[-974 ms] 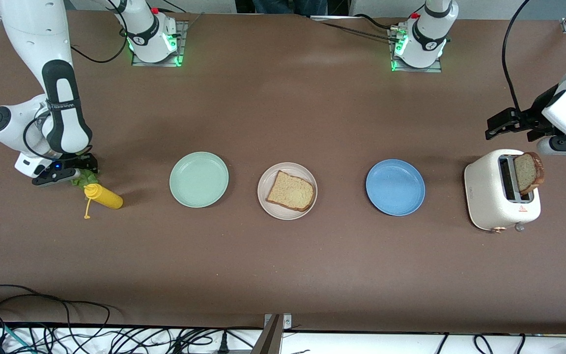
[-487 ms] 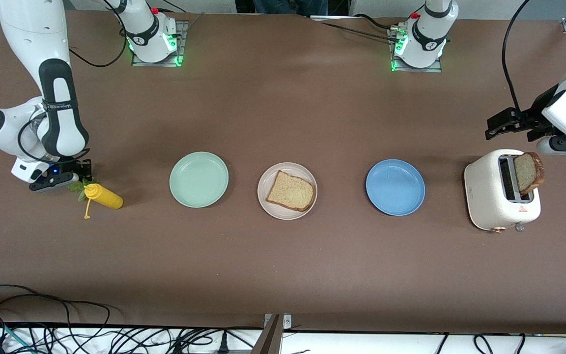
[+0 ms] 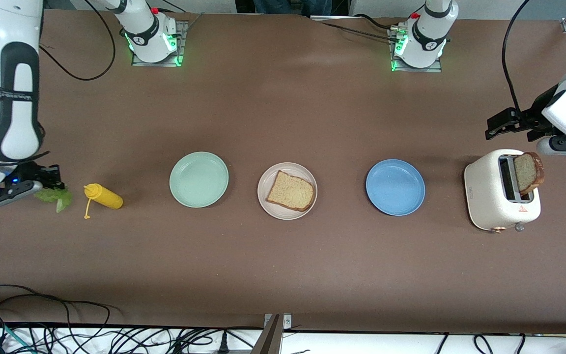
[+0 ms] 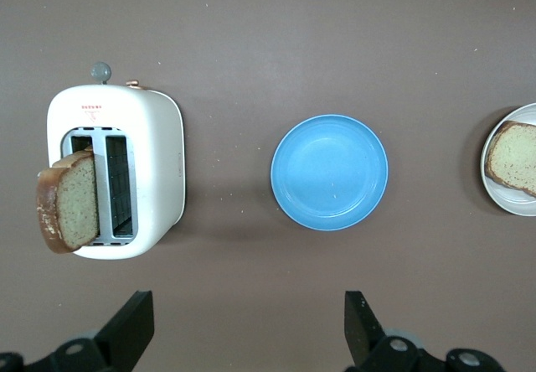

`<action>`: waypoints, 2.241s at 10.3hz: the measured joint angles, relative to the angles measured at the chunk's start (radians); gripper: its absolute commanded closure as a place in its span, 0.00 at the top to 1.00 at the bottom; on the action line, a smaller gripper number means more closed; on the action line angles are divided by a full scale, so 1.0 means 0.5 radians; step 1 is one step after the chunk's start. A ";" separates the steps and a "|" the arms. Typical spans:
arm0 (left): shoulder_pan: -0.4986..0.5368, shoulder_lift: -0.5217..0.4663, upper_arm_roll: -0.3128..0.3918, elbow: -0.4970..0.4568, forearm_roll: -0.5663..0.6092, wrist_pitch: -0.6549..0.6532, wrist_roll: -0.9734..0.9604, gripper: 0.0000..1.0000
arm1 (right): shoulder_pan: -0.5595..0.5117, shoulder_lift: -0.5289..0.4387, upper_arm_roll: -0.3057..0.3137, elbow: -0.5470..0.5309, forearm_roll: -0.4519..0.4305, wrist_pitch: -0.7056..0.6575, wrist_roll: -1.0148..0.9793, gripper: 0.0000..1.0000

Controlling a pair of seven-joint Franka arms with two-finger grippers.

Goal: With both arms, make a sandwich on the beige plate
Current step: 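Carry the lettuce with the right gripper over the bread, then lower the lettuce onto the bread and open the right gripper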

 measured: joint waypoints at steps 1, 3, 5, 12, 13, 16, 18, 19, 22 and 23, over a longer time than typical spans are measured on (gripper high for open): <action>0.000 0.000 0.000 0.000 0.000 0.000 0.000 1.00 | 0.004 -0.008 -0.003 0.207 -0.103 -0.228 0.194 0.00; 0.000 0.000 0.000 0.000 0.000 0.000 0.000 1.00 | 0.054 -0.016 -0.002 0.550 -0.182 -0.628 0.632 0.00; 0.000 0.000 0.000 -0.001 0.000 0.000 0.000 1.00 | 0.191 -0.018 0.007 0.690 -0.181 -0.782 1.138 0.00; 0.004 0.002 0.002 -0.002 0.000 0.000 0.000 1.00 | 0.887 0.075 0.229 0.713 0.129 -0.279 3.214 0.00; 0.012 0.005 0.004 -0.003 0.000 -0.001 0.000 1.00 | 0.907 0.113 0.360 0.713 0.129 -0.095 3.483 0.00; 0.069 0.027 0.005 -0.006 0.000 -0.001 0.014 1.00 | 0.970 0.265 0.617 0.711 0.128 0.390 4.128 0.00; 0.075 0.030 0.005 -0.007 0.000 -0.001 0.019 1.00 | 1.063 0.399 0.702 0.711 0.128 0.668 4.418 0.00; 0.080 0.030 0.005 -0.008 0.001 -0.001 0.020 1.00 | 1.109 0.468 0.725 0.711 0.128 0.758 4.496 0.00; 0.083 0.030 0.004 -0.008 0.001 -0.001 0.023 1.00 | 1.201 0.574 0.738 0.712 0.072 0.797 4.529 0.00; 0.083 0.030 0.003 -0.008 0.001 -0.001 0.023 1.00 | 1.223 0.604 0.739 0.713 0.048 0.804 4.529 0.00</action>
